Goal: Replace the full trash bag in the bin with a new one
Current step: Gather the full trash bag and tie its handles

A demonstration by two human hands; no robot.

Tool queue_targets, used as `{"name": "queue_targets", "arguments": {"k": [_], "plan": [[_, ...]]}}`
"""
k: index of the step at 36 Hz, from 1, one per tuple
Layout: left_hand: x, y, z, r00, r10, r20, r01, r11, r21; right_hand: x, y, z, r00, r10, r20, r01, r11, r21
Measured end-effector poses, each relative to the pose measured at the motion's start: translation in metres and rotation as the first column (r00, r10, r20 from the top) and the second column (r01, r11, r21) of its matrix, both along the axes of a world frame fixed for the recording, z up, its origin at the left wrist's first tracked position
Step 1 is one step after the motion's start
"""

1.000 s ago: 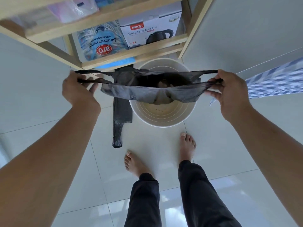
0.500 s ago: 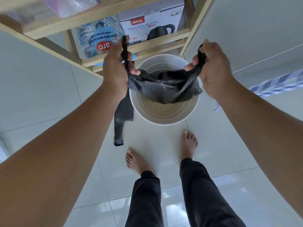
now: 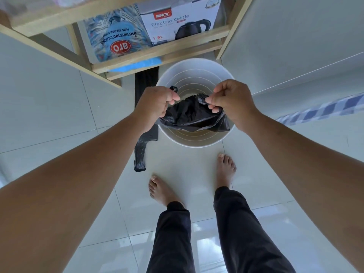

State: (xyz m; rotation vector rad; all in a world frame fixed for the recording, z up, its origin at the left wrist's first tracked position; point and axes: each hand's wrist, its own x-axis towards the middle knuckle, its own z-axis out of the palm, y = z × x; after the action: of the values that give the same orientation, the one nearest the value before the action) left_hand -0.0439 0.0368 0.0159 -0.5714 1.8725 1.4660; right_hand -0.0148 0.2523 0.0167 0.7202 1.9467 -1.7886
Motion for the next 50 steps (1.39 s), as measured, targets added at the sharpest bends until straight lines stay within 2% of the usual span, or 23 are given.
{"name": "queue_targets", "arguments": {"k": [4, 9, 16, 21, 25, 27, 30, 32, 35, 37, 40, 43, 45, 47, 50], "plan": [[0.001, 0.004, -0.007, 0.995, -0.096, 0.031, 0.097, 0.995, -0.033, 0.002, -0.005, -0.003, 1.000, 0.013, 0.007, -0.012, 0.998, -0.061], [0.003, 0.010, -0.009, 0.976, -0.218, -0.009, 0.217, 0.974, -0.066, 0.000, -0.009, -0.005, 0.998, 0.068, 0.016, -0.068, 0.997, -0.037], [0.006, 0.015, -0.010, 0.950, -0.308, -0.045, 0.304, 0.949, -0.083, -0.004, -0.011, -0.008, 0.993, 0.118, 0.029, -0.118, 0.993, -0.023], [0.006, 0.017, -0.014, 0.971, -0.237, 0.022, 0.235, 0.971, 0.051, -0.006, -0.016, -0.011, 0.994, 0.065, 0.092, -0.057, 0.994, -0.089], [0.007, 0.020, -0.012, 0.980, -0.196, 0.045, 0.186, 0.968, 0.165, -0.013, -0.021, -0.012, 0.943, -0.001, 0.333, 0.070, 0.979, -0.193], [0.009, 0.021, -0.011, 0.975, -0.222, 0.025, 0.213, 0.958, 0.189, -0.015, -0.023, -0.012, 0.912, 0.034, 0.408, 0.059, 0.975, -0.212], [0.012, 0.024, -0.011, 0.974, -0.227, 0.023, 0.217, 0.953, 0.210, -0.012, -0.028, -0.014, 0.902, 0.115, 0.417, 0.015, 0.955, -0.296], [0.013, 0.026, -0.010, 0.975, -0.219, 0.034, 0.207, 0.955, 0.212, -0.011, -0.032, -0.014, 0.916, 0.088, 0.391, 0.049, 0.944, -0.327], [0.013, 0.026, -0.010, 0.979, -0.194, 0.057, 0.184, 0.972, 0.149, -0.009, -0.035, -0.013, 0.938, -0.011, 0.346, 0.103, 0.963, -0.248], [0.012, 0.024, -0.011, 0.987, -0.155, 0.045, 0.152, 0.986, 0.070, -0.007, -0.033, -0.015, 0.954, -0.058, 0.296, 0.099, 0.987, -0.126], [0.010, 0.015, -0.015, 0.979, -0.200, -0.036, 0.198, 0.978, -0.067, 0.001, -0.030, -0.018, 0.983, -0.078, 0.169, 0.070, 0.996, 0.052], [0.009, 0.007, -0.016, 0.957, -0.283, -0.066, 0.261, 0.938, -0.227, 0.013, -0.032, -0.013, 0.991, 0.113, -0.075, -0.086, 0.951, 0.296], [0.008, 0.006, -0.019, 0.964, -0.260, -0.045, 0.242, 0.940, -0.241, 0.024, -0.036, -0.010, 0.944, 0.272, -0.185, -0.180, 0.898, 0.402], [0.007, 0.008, -0.021, 0.968, -0.252, 0.003, 0.246, 0.943, -0.224, 0.034, -0.038, -0.012, 0.895, 0.370, -0.251, -0.229, 0.862, 0.452], [0.010, 0.013, -0.025, 0.940, -0.332, 0.075, 0.340, 0.914, -0.222, 0.039, -0.040, -0.017, 0.853, 0.446, -0.272, -0.283, 0.832, 0.476]]}}
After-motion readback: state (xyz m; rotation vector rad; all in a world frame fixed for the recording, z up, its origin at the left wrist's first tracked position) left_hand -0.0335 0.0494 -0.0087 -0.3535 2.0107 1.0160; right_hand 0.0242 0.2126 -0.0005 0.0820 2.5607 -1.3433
